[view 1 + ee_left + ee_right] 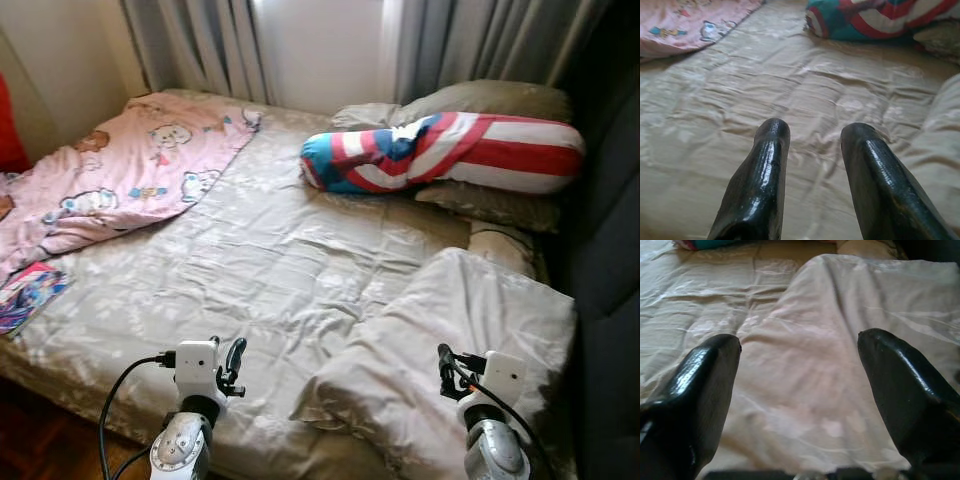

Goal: Clean up the room

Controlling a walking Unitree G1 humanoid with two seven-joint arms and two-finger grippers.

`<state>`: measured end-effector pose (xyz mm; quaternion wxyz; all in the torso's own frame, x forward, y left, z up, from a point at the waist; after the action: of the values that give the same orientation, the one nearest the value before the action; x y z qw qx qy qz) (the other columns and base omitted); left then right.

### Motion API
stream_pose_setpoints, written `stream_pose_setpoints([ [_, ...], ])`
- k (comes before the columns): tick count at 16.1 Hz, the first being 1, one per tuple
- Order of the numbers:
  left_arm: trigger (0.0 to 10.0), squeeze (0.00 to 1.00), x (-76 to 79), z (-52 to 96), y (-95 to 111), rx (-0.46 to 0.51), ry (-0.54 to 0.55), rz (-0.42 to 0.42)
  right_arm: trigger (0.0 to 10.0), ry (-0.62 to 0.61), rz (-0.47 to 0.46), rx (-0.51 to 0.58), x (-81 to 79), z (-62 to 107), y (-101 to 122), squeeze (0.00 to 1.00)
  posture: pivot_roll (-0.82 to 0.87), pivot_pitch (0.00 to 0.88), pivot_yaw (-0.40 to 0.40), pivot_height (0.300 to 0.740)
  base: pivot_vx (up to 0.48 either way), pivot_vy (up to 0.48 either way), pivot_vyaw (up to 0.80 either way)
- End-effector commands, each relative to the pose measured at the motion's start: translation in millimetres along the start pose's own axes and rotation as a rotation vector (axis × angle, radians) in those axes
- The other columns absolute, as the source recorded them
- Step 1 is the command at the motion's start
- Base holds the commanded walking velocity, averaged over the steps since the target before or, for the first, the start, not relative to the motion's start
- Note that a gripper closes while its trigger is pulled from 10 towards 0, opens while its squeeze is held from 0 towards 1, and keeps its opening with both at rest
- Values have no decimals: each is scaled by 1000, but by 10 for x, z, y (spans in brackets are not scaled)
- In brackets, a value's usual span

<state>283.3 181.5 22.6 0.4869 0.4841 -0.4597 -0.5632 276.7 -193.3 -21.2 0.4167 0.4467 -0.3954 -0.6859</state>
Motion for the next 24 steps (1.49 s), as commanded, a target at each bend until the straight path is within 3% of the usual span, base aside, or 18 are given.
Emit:
stream_pose_setpoints([
  [1, 10000, 0, -55, 18, -35, -11, 9, -15, 10000, 16, -9, -2, -70, -23, 15, 0, -27, 37, -31, 740, 0, 0, 0],
  [4, 10000, 0, -63, 16, -29, -11, 8, -16, 10000, 16, -6, -23, -80, -29, -16, 0, -27, 37, -28, 740, 0, 0, -138],
  [17, 10000, 0, -94, -10, 11, -2, 12, -25, 10000, 25, -16, -51, -137, -39, -54, 0, -17, 27, -16, 740, 0, 74, -755],
  [24, 10000, 0, -90, -39, 116, 33, -1, -40, 10000, 38, -30, -55, -193, -57, -59, 0, -14, 14, -9, 740, 0, 0, 0],
])
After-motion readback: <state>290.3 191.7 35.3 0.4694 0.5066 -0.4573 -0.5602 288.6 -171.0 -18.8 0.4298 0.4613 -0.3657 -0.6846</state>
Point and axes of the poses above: a point about 5 cm out from each wrist's last joint towards the gripper, its own z axis pointing back from the gripper into the wrist, its own y axis along the axis of the wrist's last joint, x = y × z, the point moved 3 cm from there along -z, pointing out of the wrist towards the gripper, and after that the axes turned 7 degrees about -z, right-handed, at the moved point
